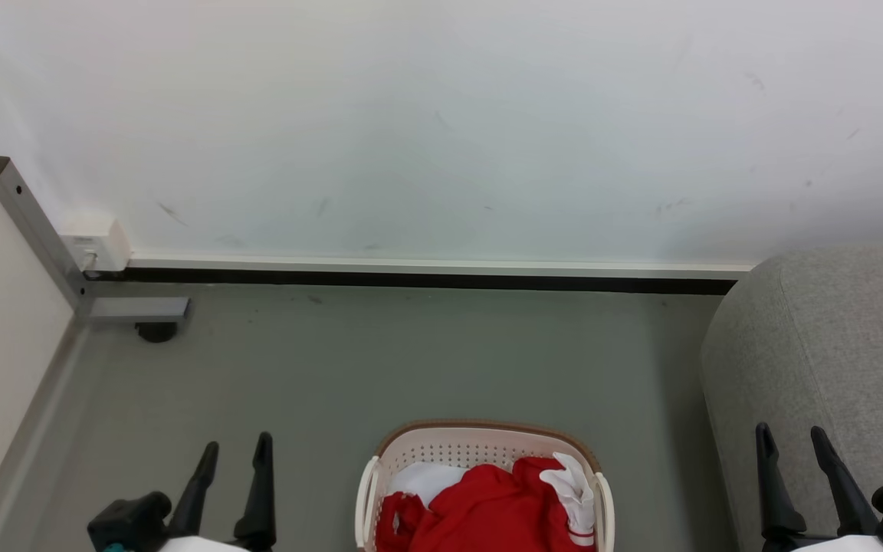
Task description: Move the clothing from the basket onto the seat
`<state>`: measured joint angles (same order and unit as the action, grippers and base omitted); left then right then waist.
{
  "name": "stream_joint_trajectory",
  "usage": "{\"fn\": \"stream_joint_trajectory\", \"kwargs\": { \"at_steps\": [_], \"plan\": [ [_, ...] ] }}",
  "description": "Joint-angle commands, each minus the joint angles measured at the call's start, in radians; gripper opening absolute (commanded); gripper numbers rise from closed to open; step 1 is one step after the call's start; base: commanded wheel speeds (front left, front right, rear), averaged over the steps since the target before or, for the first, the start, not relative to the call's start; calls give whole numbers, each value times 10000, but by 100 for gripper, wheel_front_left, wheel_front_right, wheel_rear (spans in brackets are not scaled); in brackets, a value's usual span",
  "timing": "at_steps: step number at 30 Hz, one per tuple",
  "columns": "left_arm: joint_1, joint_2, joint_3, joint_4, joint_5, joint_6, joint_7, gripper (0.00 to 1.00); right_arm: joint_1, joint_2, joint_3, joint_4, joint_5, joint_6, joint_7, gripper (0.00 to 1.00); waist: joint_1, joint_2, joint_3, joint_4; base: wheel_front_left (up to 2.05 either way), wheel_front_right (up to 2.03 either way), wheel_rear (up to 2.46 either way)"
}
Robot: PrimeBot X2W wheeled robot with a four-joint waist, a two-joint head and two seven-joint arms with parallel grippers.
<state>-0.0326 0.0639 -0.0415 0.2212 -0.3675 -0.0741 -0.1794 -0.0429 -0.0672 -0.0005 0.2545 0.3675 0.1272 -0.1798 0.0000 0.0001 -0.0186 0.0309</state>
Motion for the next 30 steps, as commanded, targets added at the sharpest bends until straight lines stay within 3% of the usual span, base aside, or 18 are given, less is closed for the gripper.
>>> {"fn": "stream_joint_trajectory", "kwargs": {
  "at_steps": [1,30],
  "plan": [
    [49,84,-9,-47,294,-35,-114,100,-1,-80,-41,-28,-178,39,-106,100,0,-1,-4,-1,0,0,0],
    [223,-67,-73,402,2300,-302,-710,100,54,5,-123,940,-1524,53,-709,100,0,-1,-54,-74,0,0,0]
  ]
}}
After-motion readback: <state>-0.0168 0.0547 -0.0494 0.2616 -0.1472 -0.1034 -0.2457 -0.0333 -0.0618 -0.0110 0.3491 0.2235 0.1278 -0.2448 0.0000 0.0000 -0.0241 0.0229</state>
